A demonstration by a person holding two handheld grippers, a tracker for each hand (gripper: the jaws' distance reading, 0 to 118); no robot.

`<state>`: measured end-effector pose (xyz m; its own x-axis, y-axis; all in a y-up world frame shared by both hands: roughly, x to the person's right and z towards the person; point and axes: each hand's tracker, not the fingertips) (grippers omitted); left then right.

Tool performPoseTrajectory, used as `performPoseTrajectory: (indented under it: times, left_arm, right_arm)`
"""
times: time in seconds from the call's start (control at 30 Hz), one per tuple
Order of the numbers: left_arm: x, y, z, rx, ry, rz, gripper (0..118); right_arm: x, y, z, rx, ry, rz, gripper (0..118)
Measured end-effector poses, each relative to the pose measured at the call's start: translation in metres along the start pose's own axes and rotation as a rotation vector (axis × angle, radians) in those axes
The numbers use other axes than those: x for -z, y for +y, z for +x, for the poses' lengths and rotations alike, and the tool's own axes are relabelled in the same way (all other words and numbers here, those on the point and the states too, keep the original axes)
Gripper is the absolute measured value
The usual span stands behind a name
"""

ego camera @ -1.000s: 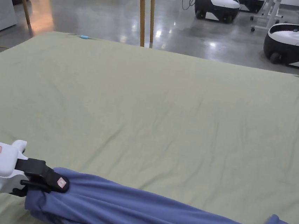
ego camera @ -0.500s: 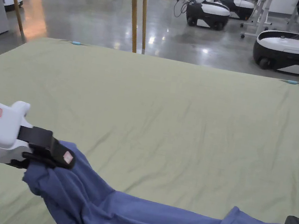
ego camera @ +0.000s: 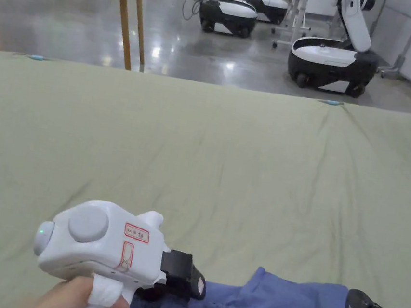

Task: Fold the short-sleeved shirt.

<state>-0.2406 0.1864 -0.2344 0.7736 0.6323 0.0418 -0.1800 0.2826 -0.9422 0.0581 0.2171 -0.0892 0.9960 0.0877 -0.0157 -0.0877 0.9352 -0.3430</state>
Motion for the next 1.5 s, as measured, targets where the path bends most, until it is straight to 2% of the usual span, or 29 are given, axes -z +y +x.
performPoseTrajectory:
  times: [0.03,0.07,0.1,0.17,0.23,0.27,0.3,0.33,0.37,0.47,0.7,0.8,0.87,0.93,1.03,1.2,1.3,1.4,1.47,1.5]
  left_arm:
    - [0.008,0.0,-0.002,0.01,0.003,-0.025,109]
    - [0.012,-0.002,-0.001,0.012,-0.012,-0.051,109]
    - [0.005,-0.003,-0.003,0.003,-0.043,-0.024,117]
    - [-0.013,-0.001,-0.007,-0.004,-0.057,0.006,104]
    - [-0.04,-0.002,-0.012,0.006,-0.09,0.104,98]
    - [-0.052,-0.003,-0.016,0.015,-0.076,0.125,87]
    - [-0.063,-0.006,-0.02,0.017,-0.071,0.158,60]
    - [-0.072,-0.009,-0.022,0.033,-0.058,0.171,3]
    - [-0.075,-0.011,-0.026,0.028,-0.037,0.18,0]
    - [-0.065,-0.01,-0.04,0.011,0.007,0.163,0]
    - [0.033,-0.031,-0.029,-0.089,-0.171,-0.054,0]
    - [0.075,-0.043,-0.021,-0.075,-0.153,-0.092,0]
    - [0.065,-0.039,-0.024,-0.121,-0.196,-0.066,0]
    - [0.042,-0.036,-0.022,-0.103,-0.189,-0.065,0]
    - [-0.023,-0.033,-0.027,-0.014,-0.131,0.057,0]
    - [-0.114,-0.037,-0.072,-0.056,-0.037,0.211,0]
    - [-0.127,-0.037,-0.103,-0.063,0.052,0.21,0]
    - [-0.124,-0.039,-0.118,-0.092,0.018,0.195,0]
    - [-0.117,-0.039,-0.123,-0.102,-0.068,0.173,12]
    - [-0.112,-0.038,-0.125,-0.094,-0.102,0.167,28]
  right_arm:
    - [0.0,-0.001,0.001,-0.001,-0.002,-0.003,1]
    - [0.0,-0.001,0.002,-0.002,-0.005,-0.006,1]
    - [0.0,-0.001,0.002,-0.002,-0.005,-0.008,1]
    - [0.0,-0.001,0.003,-0.003,-0.009,-0.01,1]
    - [0.001,-0.001,0.003,0.002,-0.007,-0.013,1]
    - [0.003,-0.001,0.002,0.005,-0.004,-0.015,1]
    - [0.004,-0.001,0.001,0.007,0.001,-0.018,1]
    - [0.005,-0.001,-0.001,0.007,0.007,-0.019,1]
    - [0.007,-0.001,-0.002,0.004,0.013,-0.021,1]
    - [0.011,-0.002,-0.007,-0.003,0.031,-0.029,1]
    - [0.007,-0.003,-0.01,-0.01,0.045,-0.043,1]
    - [0.006,-0.005,-0.009,-0.01,0.042,-0.059,1]
    - [0.005,-0.006,-0.01,-0.017,0.043,-0.062,1]
    - [0.005,-0.006,-0.012,-0.023,0.047,-0.065,1]
    - [0.011,-0.006,-0.017,-0.028,0.058,-0.07,1]
    - [0.019,-0.003,-0.026,-0.013,0.092,-0.068,1]
    - [0.021,-0.001,-0.032,-0.033,0.098,-0.059,1]
    - [0.02,0.001,-0.036,-0.035,0.103,-0.056,1]
    - [0.02,0.002,-0.038,-0.038,0.099,-0.054,1]
    - [0.02,0.002,-0.038,-0.037,0.097,-0.055,1]
